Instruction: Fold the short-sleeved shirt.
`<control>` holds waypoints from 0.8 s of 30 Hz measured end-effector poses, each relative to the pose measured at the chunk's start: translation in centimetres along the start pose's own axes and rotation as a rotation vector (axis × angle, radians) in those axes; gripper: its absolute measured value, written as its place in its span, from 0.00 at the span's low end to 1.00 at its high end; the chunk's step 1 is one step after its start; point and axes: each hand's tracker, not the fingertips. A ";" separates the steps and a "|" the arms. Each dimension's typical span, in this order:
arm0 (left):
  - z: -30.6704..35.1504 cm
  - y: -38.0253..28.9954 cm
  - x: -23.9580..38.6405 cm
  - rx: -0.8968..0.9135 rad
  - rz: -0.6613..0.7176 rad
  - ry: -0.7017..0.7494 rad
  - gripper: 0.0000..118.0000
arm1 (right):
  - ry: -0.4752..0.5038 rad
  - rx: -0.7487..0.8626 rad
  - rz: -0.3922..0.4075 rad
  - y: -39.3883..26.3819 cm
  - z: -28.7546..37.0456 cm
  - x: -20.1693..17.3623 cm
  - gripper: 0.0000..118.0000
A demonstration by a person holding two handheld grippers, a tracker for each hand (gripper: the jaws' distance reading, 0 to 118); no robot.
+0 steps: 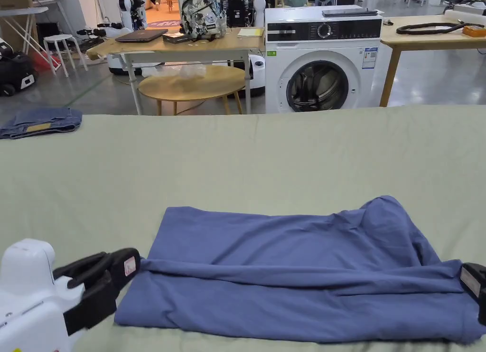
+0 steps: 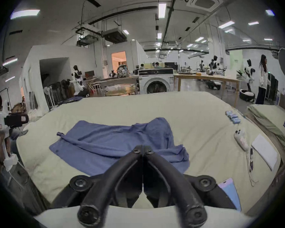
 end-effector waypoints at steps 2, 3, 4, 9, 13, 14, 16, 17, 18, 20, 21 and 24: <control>0.1 -1.0 -0.7 -0.016 0.024 0.002 0.00 | -0.007 -0.006 0.005 -0.6 0.3 -0.6 0.00; 0.0 -1.6 -1.5 -0.037 0.046 0.016 0.00 | -0.007 -0.011 0.011 -0.8 0.5 -0.8 0.00; 0.0 -1.9 -1.8 -0.039 0.048 0.025 0.00 | -0.011 -0.016 0.016 -1.0 0.7 -1.0 0.00; -1.3 -1.4 -2.9 -0.120 0.071 0.118 0.00 | -0.013 -0.023 -0.008 -1.9 1.3 -0.9 0.00; -4.6 -2.8 -6.7 -0.203 0.128 0.155 0.30 | 0.009 -0.034 -0.045 -2.7 1.4 -0.3 0.00; -5.6 -3.3 -7.4 -0.252 0.140 0.179 0.33 | 0.013 -0.042 -0.051 -3.4 1.3 0.3 0.00; -7.9 -4.0 -7.2 -0.304 0.131 0.217 0.36 | 0.015 -0.058 -0.054 -3.8 1.4 0.6 0.00; -9.0 -4.7 -7.8 -0.328 0.124 0.222 0.36 | 0.015 -0.065 -0.062 -4.0 1.4 0.9 0.00; -10.3 -5.5 -8.6 -0.372 0.135 0.245 0.36 | 0.018 -0.075 -0.075 -4.4 1.4 1.3 0.00; -12.1 -6.8 -9.7 -0.410 0.153 0.258 0.36 | 0.009 -0.087 -0.087 -4.8 1.5 1.8 0.00; -13.0 -7.3 -10.1 -0.436 0.174 0.259 0.36 | 0.002 -0.093 -0.093 -5.1 1.6 2.1 0.00; -15.0 -9.0 -10.7 -0.513 0.214 0.229 0.30 | -0.016 -0.110 -0.118 -5.8 1.6 3.2 0.00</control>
